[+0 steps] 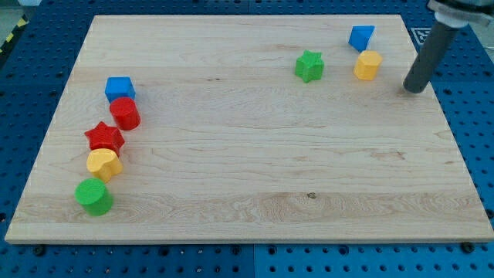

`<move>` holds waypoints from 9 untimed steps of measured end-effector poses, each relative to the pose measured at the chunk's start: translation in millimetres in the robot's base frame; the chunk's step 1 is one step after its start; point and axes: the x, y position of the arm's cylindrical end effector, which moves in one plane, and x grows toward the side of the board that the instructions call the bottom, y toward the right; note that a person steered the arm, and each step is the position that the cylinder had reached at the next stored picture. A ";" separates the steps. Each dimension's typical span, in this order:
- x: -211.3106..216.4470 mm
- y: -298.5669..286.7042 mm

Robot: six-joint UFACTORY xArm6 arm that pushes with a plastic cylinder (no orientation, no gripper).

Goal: Push the yellow hexagon into green star

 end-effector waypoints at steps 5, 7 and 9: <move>-32.7 -60.4; -32.7 -71.7; -32.8 -98.3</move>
